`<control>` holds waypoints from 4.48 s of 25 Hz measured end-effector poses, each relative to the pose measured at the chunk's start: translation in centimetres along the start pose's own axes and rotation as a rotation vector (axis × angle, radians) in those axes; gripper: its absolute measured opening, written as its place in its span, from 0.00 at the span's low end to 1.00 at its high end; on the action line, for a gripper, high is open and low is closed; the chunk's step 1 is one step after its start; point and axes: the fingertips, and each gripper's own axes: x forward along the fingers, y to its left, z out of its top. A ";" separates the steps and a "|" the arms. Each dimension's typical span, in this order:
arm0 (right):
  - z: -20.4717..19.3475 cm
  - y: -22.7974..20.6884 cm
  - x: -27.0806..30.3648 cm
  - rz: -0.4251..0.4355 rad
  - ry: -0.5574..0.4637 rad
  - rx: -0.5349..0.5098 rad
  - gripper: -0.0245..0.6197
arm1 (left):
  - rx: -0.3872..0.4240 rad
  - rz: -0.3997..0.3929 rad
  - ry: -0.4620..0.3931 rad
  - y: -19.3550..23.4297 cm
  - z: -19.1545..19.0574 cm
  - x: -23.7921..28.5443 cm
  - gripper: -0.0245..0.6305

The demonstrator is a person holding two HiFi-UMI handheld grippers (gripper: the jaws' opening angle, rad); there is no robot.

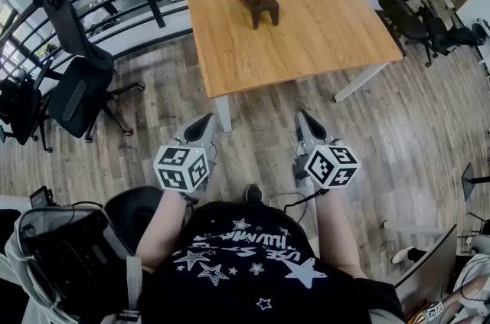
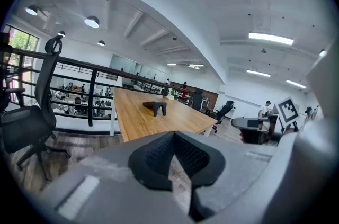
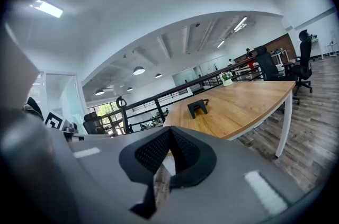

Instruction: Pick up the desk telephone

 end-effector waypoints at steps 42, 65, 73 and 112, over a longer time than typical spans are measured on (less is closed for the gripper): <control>1.9 -7.9 14.4 0.010 0.107 0.111 0.04 | -0.074 0.171 0.051 8.5 1.3 9.9 0.04; 6.0 -9.8 27.1 -0.159 0.006 0.335 0.04 | 0.003 -0.043 0.096 19.5 9.2 22.6 0.04; 6.1 -11.9 27.8 -0.198 0.002 0.478 0.05 | -0.014 -0.063 0.134 19.6 9.2 24.8 0.04; 6.5 -18.8 47.2 -0.065 -0.030 1.064 0.52 | -0.094 0.097 0.221 21.5 9.6 31.6 0.04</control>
